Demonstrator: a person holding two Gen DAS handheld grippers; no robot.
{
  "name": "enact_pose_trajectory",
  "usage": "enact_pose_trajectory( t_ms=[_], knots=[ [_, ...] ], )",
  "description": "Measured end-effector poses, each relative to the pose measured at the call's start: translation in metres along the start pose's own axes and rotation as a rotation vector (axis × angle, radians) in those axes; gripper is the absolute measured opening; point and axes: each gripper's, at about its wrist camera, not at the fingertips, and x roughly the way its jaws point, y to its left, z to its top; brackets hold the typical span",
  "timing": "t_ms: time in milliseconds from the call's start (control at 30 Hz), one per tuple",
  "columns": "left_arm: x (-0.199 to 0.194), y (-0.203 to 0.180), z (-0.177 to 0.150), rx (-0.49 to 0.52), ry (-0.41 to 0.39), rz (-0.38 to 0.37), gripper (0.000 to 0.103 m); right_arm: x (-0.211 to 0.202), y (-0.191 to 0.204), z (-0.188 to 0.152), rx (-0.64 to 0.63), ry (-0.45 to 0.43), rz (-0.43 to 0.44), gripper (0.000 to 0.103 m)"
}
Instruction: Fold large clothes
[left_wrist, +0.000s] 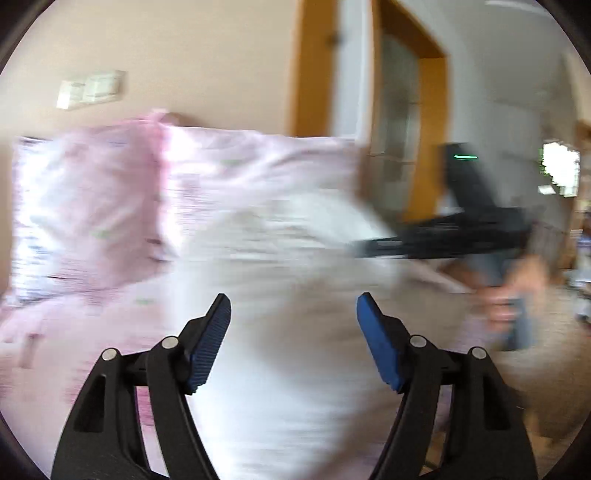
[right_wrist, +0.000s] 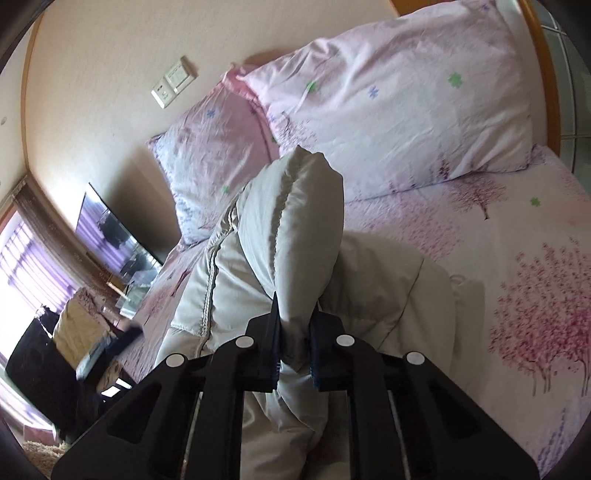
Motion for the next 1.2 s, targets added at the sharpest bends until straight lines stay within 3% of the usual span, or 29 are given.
enact_pose_trajectory(
  t_ms=[67, 167, 400, 633, 667, 800, 867, 1000, 1133, 1200],
  knots=[
    [0.01, 0.016, 0.003, -0.005, 0.028, 0.087, 0.07, 0.0, -0.007, 0.001, 0.015, -0.004, -0.019, 0.012],
    [0.025, 0.022, 0.002, -0.002, 0.076, 0.146, 0.071, 0.008, -0.029, -0.002, 0.068, 0.027, -0.054, 0.012],
    [0.036, 0.018, -0.007, 0.067, 0.101, 0.154, 0.075, 0.014, -0.07, -0.025, 0.238, 0.074, -0.044, 0.013],
    [0.045, 0.007, -0.019, 0.128, 0.144, 0.153, 0.075, -0.008, -0.061, -0.042, 0.256, 0.035, -0.051, 0.021],
    [0.046, 0.008, -0.02, 0.124, 0.148, 0.154, 0.075, -0.017, -0.06, -0.043, 0.259, 0.014, -0.05, 0.025],
    [0.046, 0.013, -0.022, 0.109, 0.156, 0.149, 0.075, -0.061, -0.058, -0.06, 0.277, -0.103, -0.064, 0.069],
    [0.045, 0.013, -0.022, 0.11, 0.156, 0.151, 0.075, -0.072, -0.059, -0.071, 0.27, -0.107, -0.104, 0.07],
    [0.045, 0.013, -0.023, 0.111, 0.161, 0.153, 0.075, -0.071, -0.054, -0.087, 0.256, -0.071, -0.095, 0.068],
    [0.043, 0.014, -0.024, 0.109, 0.164, 0.154, 0.075, -0.08, -0.029, -0.092, 0.153, -0.152, -0.111, 0.062],
    [0.043, 0.015, -0.025, 0.109, 0.166, 0.154, 0.075, -0.077, -0.021, -0.093, 0.103, -0.145, -0.119, 0.062]
  ],
)
